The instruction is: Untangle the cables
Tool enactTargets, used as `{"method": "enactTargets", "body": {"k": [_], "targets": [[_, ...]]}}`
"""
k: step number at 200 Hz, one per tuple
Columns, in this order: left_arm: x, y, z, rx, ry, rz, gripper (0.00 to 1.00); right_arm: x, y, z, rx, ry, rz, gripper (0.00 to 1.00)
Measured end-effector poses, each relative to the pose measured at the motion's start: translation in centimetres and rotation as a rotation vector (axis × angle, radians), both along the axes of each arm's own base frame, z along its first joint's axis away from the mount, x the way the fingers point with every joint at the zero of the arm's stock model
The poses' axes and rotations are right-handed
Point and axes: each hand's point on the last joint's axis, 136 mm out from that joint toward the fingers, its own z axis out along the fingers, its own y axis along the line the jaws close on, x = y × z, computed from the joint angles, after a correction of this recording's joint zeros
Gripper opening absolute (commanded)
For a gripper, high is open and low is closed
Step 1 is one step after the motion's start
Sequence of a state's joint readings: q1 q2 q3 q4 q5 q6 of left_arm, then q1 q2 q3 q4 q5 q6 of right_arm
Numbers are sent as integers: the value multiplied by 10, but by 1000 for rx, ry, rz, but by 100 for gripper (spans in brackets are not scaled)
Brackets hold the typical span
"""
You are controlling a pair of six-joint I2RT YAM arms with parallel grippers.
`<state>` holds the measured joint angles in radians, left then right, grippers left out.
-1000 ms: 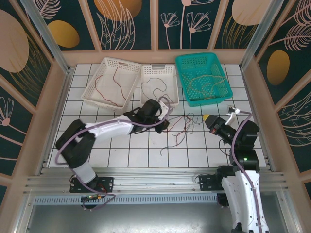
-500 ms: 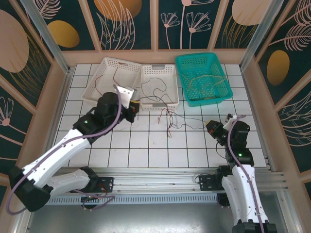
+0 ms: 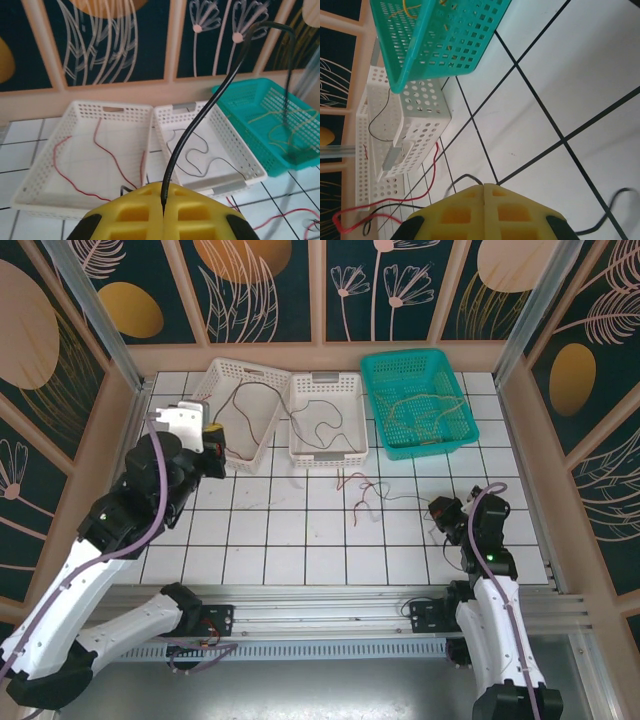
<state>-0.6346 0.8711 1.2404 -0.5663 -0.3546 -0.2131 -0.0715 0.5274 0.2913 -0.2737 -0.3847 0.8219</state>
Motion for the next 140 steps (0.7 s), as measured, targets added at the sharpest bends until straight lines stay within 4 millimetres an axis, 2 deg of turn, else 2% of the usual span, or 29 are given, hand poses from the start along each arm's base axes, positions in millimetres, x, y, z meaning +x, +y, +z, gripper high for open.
{"method": "enactTargets", "body": {"k": [31, 45, 70, 108, 140], "targets": [[-5, 9, 40, -40, -66, 23, 0, 0, -3, -3, -9, 4, -15, 0], [-6, 8, 50, -61, -86, 16, 0, -1, -3, -7, -9, 11, -16, 0], [2, -4, 46, -66, -69, -13, 0, -1, -3, -8, -8, 13, -15, 0], [33, -42, 33, -54, -10, -80, 0, 0, 0, -5, 1, 1, 1, 0], [62, -71, 48, -74, -29, -117, 0, 1, 5, 3, 17, -35, 27, 0]]}}
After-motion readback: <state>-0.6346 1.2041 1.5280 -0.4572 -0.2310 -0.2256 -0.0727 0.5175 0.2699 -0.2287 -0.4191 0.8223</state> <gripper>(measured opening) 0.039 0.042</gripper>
